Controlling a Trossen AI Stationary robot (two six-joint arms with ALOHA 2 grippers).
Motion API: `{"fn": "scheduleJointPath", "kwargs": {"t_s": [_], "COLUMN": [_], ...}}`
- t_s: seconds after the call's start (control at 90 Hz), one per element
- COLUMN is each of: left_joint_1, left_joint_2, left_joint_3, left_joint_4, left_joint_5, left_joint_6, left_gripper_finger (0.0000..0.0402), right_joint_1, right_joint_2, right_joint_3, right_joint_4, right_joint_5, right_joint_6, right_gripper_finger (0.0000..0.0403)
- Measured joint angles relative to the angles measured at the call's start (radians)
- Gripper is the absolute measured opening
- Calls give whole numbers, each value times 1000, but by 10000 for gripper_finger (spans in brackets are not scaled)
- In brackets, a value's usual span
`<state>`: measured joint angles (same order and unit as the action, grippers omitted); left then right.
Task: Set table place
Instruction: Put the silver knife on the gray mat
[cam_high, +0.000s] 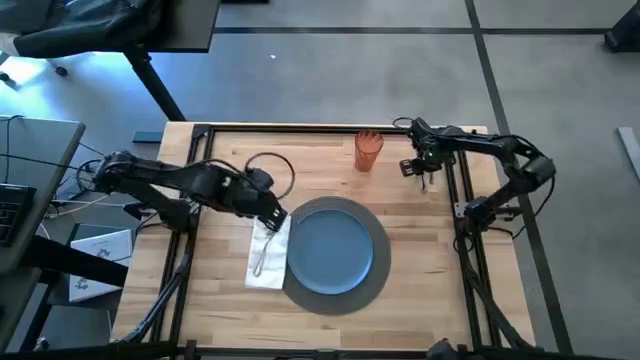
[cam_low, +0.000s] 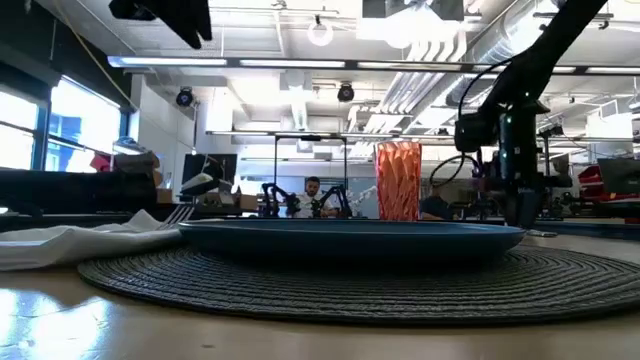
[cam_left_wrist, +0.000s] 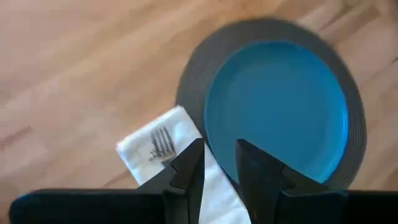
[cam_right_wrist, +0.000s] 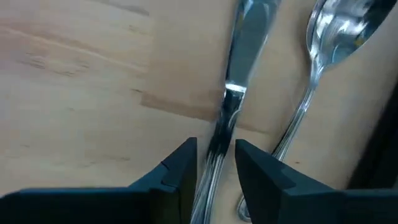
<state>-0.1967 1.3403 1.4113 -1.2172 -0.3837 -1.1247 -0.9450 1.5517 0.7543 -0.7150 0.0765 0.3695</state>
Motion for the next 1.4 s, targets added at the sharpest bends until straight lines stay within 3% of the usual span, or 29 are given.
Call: {"fn": "scheduleJointPath", "kwargs": {"t_s": [0.2, 0.344, 0.567, 0.9, 1.2, 1.4], "left_joint_1": [43, 91, 176, 266, 326, 353], "left_joint_2": [-117, -190, -270, -309, -306, -306], "left_joint_3": [0, 0, 1, 1, 1, 1], "left_joint_4": [-5, 4, 19, 134, 174, 176], "left_joint_5": [-97, -165, -209, -172, -96, -85], "left_joint_6": [51, 125, 285, 583, 753, 816], "left_gripper_finger": [76, 76, 76, 76, 76, 76], "right_joint_1": [25, 110, 334, 717, 992, 1124], "right_joint_2": [8, 8, 7, -48, -109, -108], "right_joint_3": [2, 0, -34, -49, -46, -44], "right_joint_4": [-50, -92, -117, -91, 132, 301], "right_joint_5": [-49, -84, -145, -366, -353, -256], "right_joint_6": [70, 181, 387, 758, 1098, 1278], "right_gripper_finger": [64, 35, 2, 0, 1, 1]}}
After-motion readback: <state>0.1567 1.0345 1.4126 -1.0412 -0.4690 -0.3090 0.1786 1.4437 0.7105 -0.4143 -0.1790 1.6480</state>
